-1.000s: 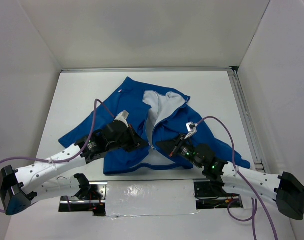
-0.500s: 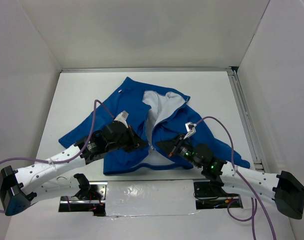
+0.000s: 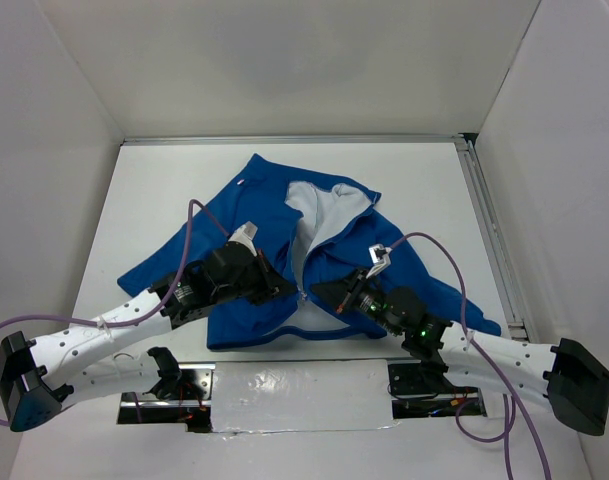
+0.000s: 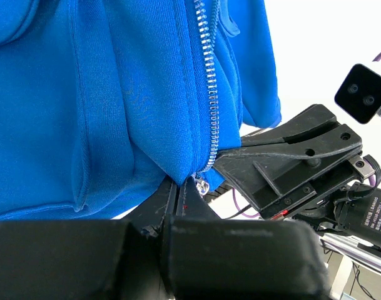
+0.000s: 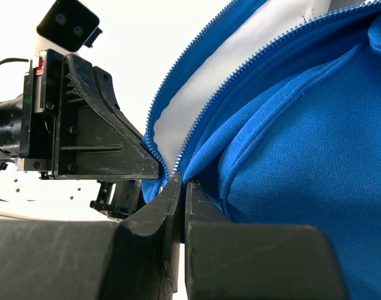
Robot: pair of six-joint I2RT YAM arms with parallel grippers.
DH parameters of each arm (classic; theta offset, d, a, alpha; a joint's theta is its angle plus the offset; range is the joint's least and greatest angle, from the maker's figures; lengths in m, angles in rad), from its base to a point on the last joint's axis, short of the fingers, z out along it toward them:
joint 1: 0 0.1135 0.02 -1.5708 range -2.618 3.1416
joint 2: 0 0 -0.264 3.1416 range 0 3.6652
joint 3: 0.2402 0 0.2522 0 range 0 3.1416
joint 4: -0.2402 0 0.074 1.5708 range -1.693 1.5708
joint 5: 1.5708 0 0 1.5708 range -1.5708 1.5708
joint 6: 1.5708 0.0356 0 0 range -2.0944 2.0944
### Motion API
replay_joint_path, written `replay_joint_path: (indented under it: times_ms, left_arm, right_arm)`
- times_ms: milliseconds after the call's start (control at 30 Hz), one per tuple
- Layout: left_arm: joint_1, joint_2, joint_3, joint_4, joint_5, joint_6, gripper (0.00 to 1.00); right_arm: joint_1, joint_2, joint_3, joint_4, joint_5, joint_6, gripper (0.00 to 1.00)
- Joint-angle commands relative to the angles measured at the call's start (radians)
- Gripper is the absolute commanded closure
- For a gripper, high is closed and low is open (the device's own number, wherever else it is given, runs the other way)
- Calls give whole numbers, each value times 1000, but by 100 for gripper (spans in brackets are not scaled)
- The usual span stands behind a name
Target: Zip up the jacket
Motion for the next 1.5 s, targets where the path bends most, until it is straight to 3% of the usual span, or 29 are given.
replay_joint_path:
  times_ms: [0,600,1033,1333,1467]
  left_arm:
    - [-7,-17,4,68,16,-15,100]
    - [-29,6,13,52,-5,-32,100]
    - [-67,-2,5,28,-79,-122,100]
    - [-70,-28,-6,75,-46,-85,100]
    - [-70,-20,37,58,-27,-44,100]
  right_arm:
    - [16,3,44,115,1,2,100]
    - [76,34,73,52,176,83,100]
    - [116,26,31,-4,283,295,100]
    - [117,0,-7,69,310,266,100]
    - [117,-84,-1,176,387,-16,100]
